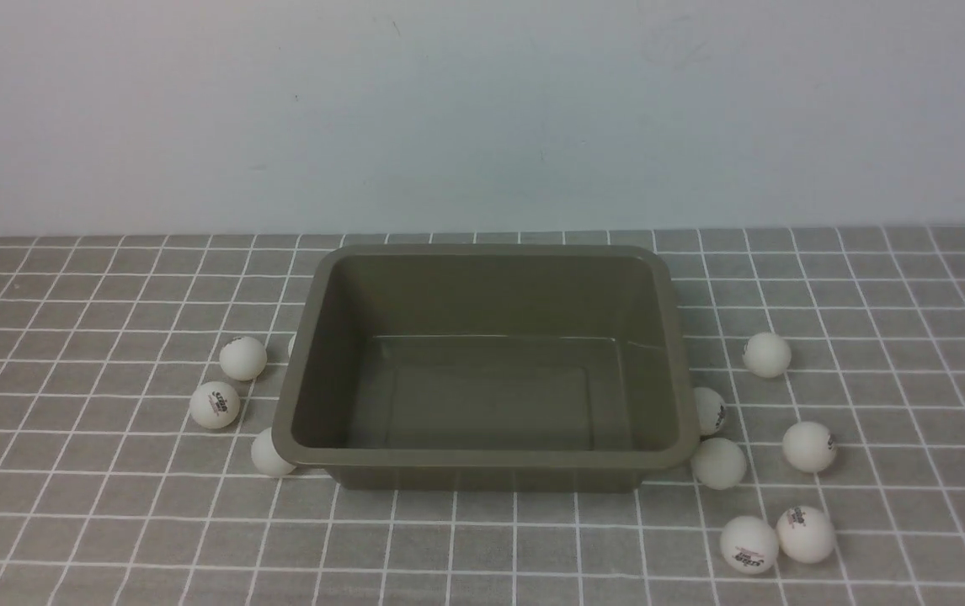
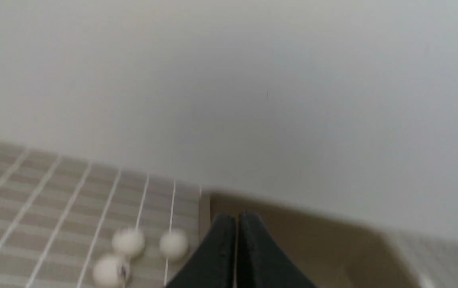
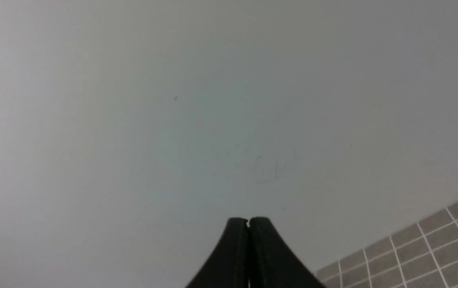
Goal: Put the table tennis balls into the box on the grey coffee tablecloth.
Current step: 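Reach for and grasp a ping pong ball on the table beside the basket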
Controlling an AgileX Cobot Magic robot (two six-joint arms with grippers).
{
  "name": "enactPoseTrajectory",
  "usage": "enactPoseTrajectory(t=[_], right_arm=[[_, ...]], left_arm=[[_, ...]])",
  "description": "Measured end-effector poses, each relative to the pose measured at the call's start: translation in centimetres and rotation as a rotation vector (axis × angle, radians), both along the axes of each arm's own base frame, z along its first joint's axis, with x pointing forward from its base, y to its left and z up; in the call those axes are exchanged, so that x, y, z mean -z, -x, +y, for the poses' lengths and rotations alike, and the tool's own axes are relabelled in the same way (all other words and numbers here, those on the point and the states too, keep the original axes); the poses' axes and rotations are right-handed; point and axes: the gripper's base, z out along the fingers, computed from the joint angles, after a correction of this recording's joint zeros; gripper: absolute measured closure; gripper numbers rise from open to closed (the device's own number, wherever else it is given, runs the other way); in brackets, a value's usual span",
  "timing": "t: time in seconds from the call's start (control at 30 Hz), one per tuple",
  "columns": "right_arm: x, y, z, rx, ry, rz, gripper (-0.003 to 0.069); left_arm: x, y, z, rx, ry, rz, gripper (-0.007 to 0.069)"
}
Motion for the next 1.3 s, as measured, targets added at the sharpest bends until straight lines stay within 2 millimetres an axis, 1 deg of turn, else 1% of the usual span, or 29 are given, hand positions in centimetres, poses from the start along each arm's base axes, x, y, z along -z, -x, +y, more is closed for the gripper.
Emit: enactPoseTrajectory(t=[0.03,0.1,0.13,0.17,0.2,0.23,0.27,0.3,0.33,0.37,0.43,0.47,0.5,0.53,0.6,0.63,0.67,0.77,0.83,0.87,0.93,1.0,1.1,1.17,1.3], right_arm=[[-0.4,-0.1,0.0,0.000,0.004,-0.001,0.0673],[-2.2,-1.5,0.6,-0.059,0.131,0.152,0.0673],[-2.7,-2.6,0.9,-0.093,0.196,0.248,0.0673],[-2.8,-3.4,1.1,-0.129,0.253,0.346,0.0673],[-3.1,-4.8,1.3,-0.166,0.310,0.456,0.0673],[-2.8,-6.1,1.4,-0.212,0.362,0.594,0.0673],[-2.7,-7.2,1.4,-0.243,0.392,0.690,0.0673],[-2.7,-7.5,1.4,-0.243,0.396,0.697,0.0673],[-2.3,-8.8,1.5,-0.287,0.420,0.827,0.0671],[-2.1,-9.6,1.5,-0.308,0.429,0.884,0.0669],[-1.2,-11.6,1.6,-0.362,0.448,1.014,0.0669],[-0.9,-12.1,1.7,-0.371,0.453,1.032,0.0667],[-0.8,-12.2,1.7,-0.374,0.453,1.041,0.0667],[-0.5,-12.5,1.7,-0.381,0.455,1.054,0.0667],[-0.4,-12.6,1.7,-0.386,0.462,1.056,0.0667],[-0.5,-12.6,1.7,-0.385,0.463,1.053,0.0667],[-0.7,-12.5,1.7,-0.383,0.467,1.040,0.0666],[-1.0,-12.4,1.7,-0.376,0.469,1.021,0.0666],[-1.0,-12.4,1.7,-0.375,0.469,1.019,0.0666],[-1.1,-12.4,1.7,-0.373,0.469,1.015,0.0664],[-1.1,-12.4,1.7,-0.372,0.469,1.013,0.0664],[-1.1,-12.5,1.7,-0.369,0.469,1.007,0.0662],[-1.1,-12.5,1.7,-0.367,0.471,1.001,0.0660],[-1.1,-12.6,1.7,-0.365,0.472,0.997,0.0659],[-1.2,-12.6,1.6,-0.362,0.475,0.993,0.0659]], left_arm=[[-0.1,0.1,-0.1,0.010,-0.010,0.006,0.0629],[0.5,-2.7,-0.5,0.088,-0.074,0.242,0.0629],[1.1,-3.9,-0.6,0.131,-0.103,0.364,0.0629],[1.5,-4.9,-0.7,0.156,-0.113,0.444,0.0629],[2.3,-6.3,-0.7,0.185,-0.134,0.553,0.0629],[2.9,-7.5,-0.6,0.207,-0.153,0.638,0.0629],[3.9,-8.9,-0.6,0.224,-0.162,0.725,0.0629],[3.7,-9.0,-0.6,0.225,-0.166,0.722,0.0629],[4.6,-10.7,-0.5,0.245,-0.172,0.809,0.0629],[4.9,-11.7,-0.5,0.258,-0.176,0.847,0.0629],[6.5,-14.7,-0.5,0.306,-0.192,0.967,0.0629],[7.1,-15.7,-0.4,0.324,-0.200,0.995,0.0629],[7.2,-15.9,-0.4,0.326,-0.203,0.998,0.0629],[7.8,-16.8,-0.4,0.339,-0.211,1.021,0.0629],[8.3,-18.1,-0.3,0.337,-0.222,1.020,0.0629],[8.3,-18.3,-0.3,0.330,-0.225,1.011,0.0629],[8.2,-19.2,-0.1,0.307,-0.230,0.981,0.0629],[7.2,-20.9,0.3,0.241,-0.269,0.864,0.0629],[6.7,-21.7,0.6,0.209,-0.295,0.805,0.0629],[6.1,-22.6,0.9,0.183,-0.325,0.747,0.0624],[5.8,-23.2,1.0,0.172,-0.342,0.721,0.0611],[6.0,-24.6,1.1,0.175,-0.360,0.725,0.0545],[7.4,-26.0,1.1,0.189,-0.362,0.769,0.0443],[8.8,-27.0,1.1,0.201,-0.359,0.809,0.0332],[11.5,-28.3,1.2,0.217,-0.353,0.880,0.0167]])
